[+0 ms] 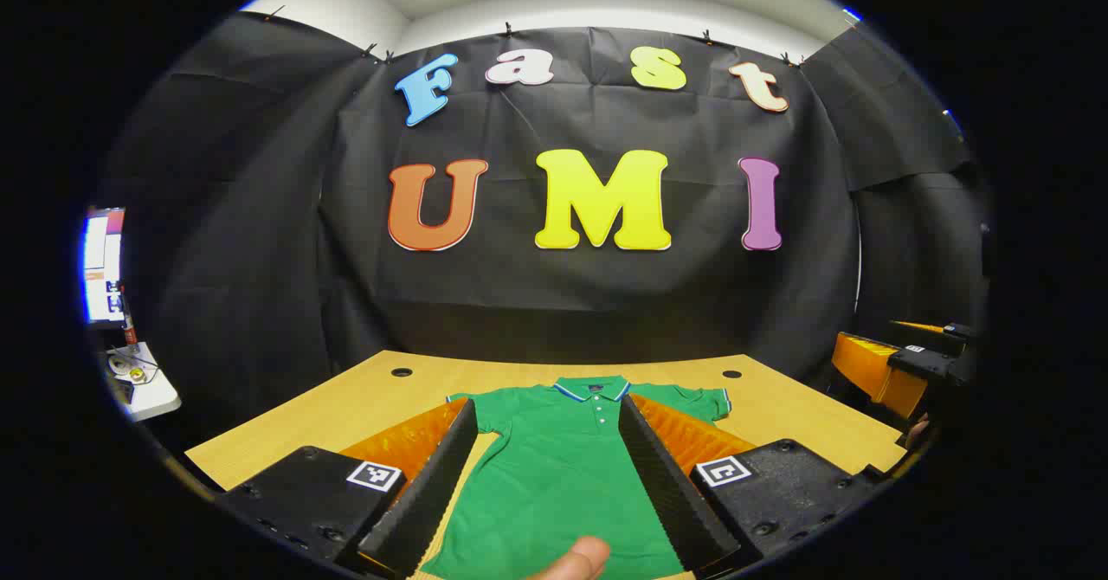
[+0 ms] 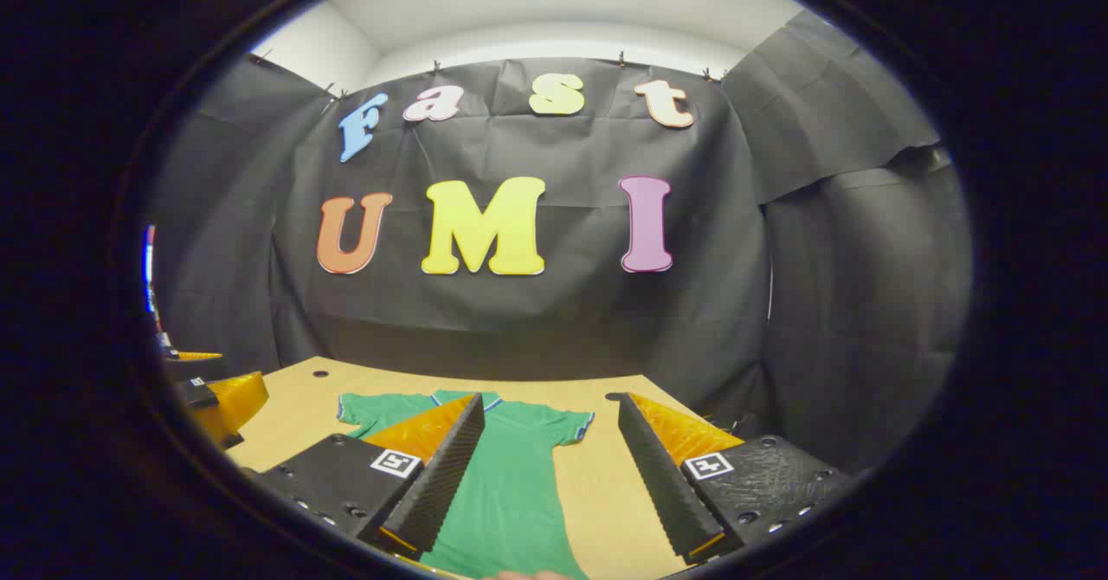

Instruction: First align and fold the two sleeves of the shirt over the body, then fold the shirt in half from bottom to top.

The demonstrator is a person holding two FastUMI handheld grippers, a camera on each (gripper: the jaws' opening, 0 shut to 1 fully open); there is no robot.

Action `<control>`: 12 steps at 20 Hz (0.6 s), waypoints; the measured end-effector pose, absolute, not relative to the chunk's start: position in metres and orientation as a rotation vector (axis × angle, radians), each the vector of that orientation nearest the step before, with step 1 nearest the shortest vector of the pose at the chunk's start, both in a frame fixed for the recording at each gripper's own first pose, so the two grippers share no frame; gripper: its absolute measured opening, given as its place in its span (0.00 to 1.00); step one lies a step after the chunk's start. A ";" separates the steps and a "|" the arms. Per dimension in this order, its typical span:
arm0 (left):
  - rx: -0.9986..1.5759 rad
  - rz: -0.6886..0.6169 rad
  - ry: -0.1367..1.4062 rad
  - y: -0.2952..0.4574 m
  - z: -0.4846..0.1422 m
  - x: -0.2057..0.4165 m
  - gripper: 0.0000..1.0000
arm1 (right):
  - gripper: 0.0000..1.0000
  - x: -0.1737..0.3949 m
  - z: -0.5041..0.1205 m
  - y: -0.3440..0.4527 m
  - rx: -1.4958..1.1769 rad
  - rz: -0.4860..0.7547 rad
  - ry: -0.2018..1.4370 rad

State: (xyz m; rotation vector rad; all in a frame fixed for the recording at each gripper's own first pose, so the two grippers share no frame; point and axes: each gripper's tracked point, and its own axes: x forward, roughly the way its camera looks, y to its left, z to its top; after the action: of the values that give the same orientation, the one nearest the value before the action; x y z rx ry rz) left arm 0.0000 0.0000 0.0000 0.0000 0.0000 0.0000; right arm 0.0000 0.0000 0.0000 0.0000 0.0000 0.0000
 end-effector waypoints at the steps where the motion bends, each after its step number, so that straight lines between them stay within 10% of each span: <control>1: -0.007 0.000 0.007 0.001 -0.002 0.001 1.00 | 0.95 0.001 -0.001 0.003 -0.008 0.003 0.004; 12: -0.007 0.003 0.037 -0.001 -0.016 0.020 1.00 | 0.94 0.009 -0.012 0.002 -0.037 0.017 0.030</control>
State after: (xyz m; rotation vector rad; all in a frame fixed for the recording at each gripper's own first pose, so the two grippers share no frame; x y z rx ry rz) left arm 0.0195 -0.0013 -0.0164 -0.0066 0.0372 0.0027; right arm 0.0089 0.0020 -0.0118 -0.0370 0.0301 0.0165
